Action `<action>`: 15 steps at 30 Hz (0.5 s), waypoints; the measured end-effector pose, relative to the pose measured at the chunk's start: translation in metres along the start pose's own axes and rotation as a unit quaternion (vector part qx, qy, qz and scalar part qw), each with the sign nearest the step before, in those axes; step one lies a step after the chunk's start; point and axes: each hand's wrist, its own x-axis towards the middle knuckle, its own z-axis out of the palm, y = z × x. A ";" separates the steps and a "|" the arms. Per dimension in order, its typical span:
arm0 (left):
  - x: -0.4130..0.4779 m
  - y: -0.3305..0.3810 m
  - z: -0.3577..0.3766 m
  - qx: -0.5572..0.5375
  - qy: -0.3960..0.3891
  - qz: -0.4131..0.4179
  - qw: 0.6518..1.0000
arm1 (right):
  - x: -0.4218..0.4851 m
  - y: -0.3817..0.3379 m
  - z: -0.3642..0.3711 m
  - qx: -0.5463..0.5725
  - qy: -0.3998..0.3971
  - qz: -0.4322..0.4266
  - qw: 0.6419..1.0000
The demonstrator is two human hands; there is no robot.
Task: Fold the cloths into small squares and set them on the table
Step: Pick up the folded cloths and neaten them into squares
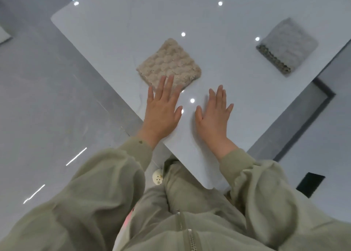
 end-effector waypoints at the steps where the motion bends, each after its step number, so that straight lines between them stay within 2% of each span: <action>1: 0.008 -0.001 0.000 -0.002 -0.008 0.011 1.000 | 0.005 0.000 0.000 0.005 0.001 0.008 1.000; 4: 0.033 -0.007 -0.002 0.012 -0.030 0.059 0.998 | 0.019 -0.002 -0.001 0.014 0.001 0.034 0.999; 8: 0.075 -0.013 -0.014 0.011 -0.028 0.057 0.998 | 0.036 -0.012 -0.008 0.061 0.007 0.054 0.997; 12: 0.112 -0.020 -0.026 -0.001 -0.033 0.095 0.995 | 0.050 -0.021 -0.014 0.130 0.030 0.063 0.989; 15: 0.140 -0.039 -0.034 -0.060 -0.032 0.099 0.993 | 0.061 -0.032 -0.009 0.182 0.057 0.107 0.976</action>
